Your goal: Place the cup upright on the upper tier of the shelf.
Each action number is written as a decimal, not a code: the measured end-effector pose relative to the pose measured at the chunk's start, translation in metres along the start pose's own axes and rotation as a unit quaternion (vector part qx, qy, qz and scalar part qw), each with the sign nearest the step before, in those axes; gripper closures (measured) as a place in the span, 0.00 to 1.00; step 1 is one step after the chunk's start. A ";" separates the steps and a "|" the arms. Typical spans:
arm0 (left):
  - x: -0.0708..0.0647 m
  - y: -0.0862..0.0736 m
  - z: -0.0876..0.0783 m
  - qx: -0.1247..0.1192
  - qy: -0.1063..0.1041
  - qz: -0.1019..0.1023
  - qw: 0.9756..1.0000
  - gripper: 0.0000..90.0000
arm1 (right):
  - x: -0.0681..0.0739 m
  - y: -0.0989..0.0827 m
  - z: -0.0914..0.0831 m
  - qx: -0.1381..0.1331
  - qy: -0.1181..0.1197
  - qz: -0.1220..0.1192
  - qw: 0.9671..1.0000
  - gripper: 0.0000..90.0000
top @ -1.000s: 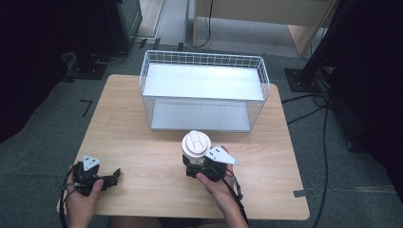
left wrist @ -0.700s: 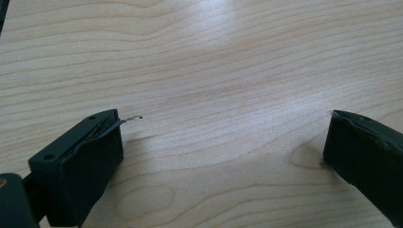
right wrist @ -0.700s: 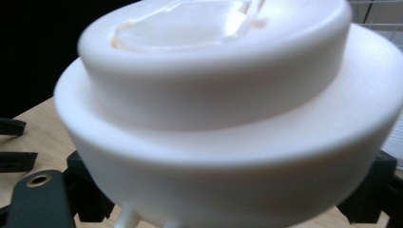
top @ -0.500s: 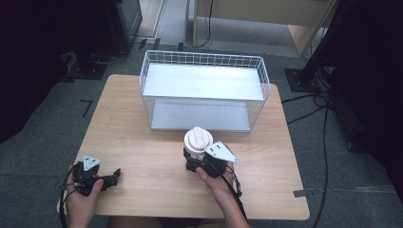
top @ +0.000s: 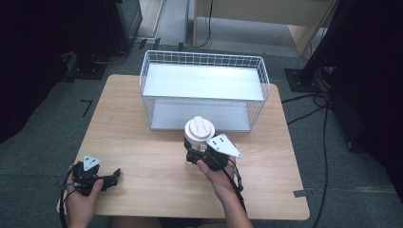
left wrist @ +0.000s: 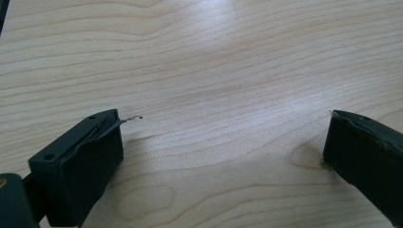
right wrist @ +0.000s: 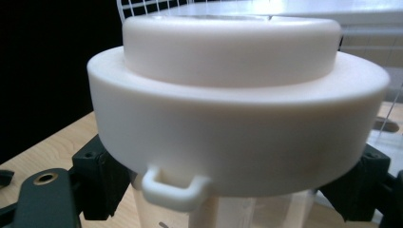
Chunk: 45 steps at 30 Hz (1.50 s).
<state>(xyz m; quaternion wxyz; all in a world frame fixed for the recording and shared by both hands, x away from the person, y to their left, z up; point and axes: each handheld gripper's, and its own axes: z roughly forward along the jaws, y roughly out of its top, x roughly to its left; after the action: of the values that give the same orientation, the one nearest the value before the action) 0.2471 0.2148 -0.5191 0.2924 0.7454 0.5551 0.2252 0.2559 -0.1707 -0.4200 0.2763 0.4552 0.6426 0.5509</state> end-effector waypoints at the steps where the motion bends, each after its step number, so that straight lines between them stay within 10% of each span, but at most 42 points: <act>1: 0.000 0.000 0.000 0.000 0.000 0.001 1.000 0.00 | 0.000 0.003 0.000 -0.002 0.000 -0.003 1.000 0.18; 45: 0.000 0.000 0.000 0.000 -0.002 0.002 1.000 0.00 | 0.007 0.136 0.026 -0.124 -0.040 -0.033 0.991 0.18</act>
<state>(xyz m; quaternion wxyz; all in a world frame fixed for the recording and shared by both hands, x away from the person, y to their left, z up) 0.2472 0.2148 -0.5191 0.2927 0.7472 0.5528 0.2247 0.3135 -0.1556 -0.2952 0.3743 0.4171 0.5725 0.5984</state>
